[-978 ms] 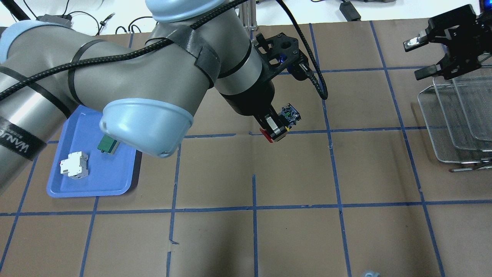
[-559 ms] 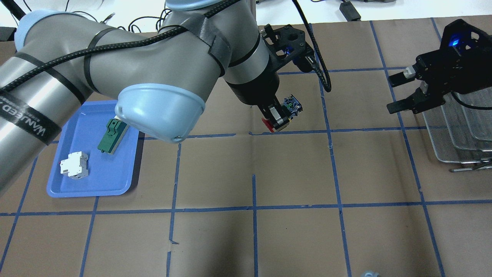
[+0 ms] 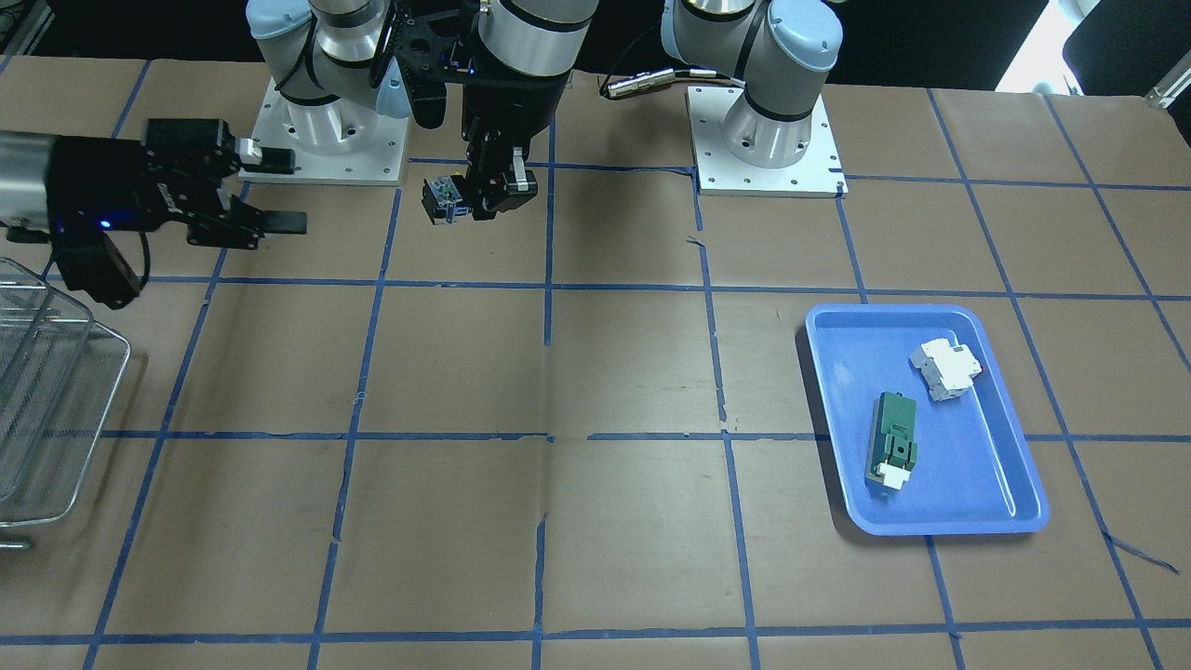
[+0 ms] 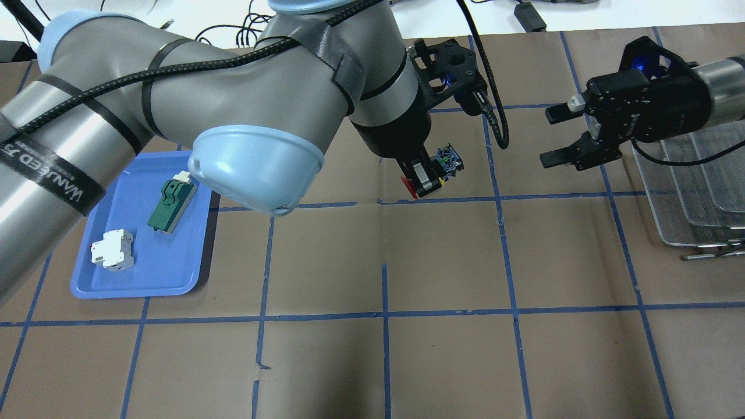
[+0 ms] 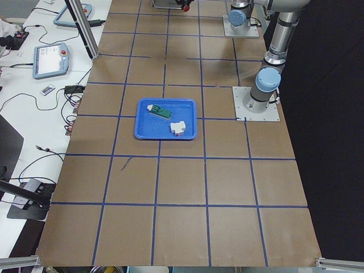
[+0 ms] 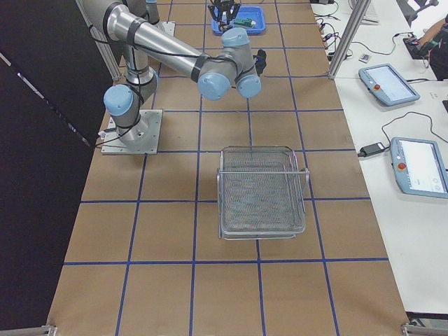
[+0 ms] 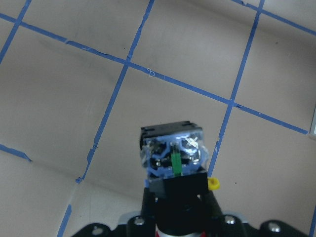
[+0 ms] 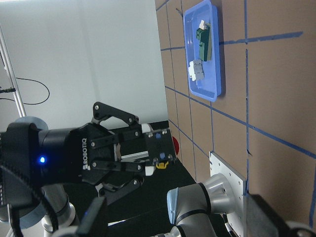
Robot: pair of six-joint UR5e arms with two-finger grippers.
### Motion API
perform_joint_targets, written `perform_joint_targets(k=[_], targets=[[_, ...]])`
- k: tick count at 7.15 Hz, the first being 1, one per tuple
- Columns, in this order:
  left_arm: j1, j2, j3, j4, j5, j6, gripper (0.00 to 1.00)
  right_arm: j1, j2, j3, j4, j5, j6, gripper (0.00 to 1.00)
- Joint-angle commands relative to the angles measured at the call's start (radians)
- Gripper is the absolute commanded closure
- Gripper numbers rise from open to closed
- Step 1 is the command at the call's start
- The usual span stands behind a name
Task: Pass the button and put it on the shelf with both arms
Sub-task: 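Hold the button with the left gripper while the right gripper reaches to grasp it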
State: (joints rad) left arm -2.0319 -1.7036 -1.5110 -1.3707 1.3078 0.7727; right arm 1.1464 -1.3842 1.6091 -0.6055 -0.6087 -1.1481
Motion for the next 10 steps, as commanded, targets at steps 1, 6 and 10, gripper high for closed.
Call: perform_joint_targets(k=[1, 6, 10], targets=[[-0.017, 0.001, -0.001, 0.001, -0.001, 0.063, 1.0, 0.113, 0.025, -0.006, -0.079, 0.113, 0.025, 0.0], [-0.019, 0.001, 0.006, 0.011, -0.007, 0.068, 1.0, 0.176, 0.02, 0.009, -0.008, 0.041, 0.015, 0.0], [-0.019, 0.001, 0.003, 0.015, -0.007, 0.063, 1.0, 0.177, 0.01, 0.009, 0.02, 0.04, 0.015, 0.49]])
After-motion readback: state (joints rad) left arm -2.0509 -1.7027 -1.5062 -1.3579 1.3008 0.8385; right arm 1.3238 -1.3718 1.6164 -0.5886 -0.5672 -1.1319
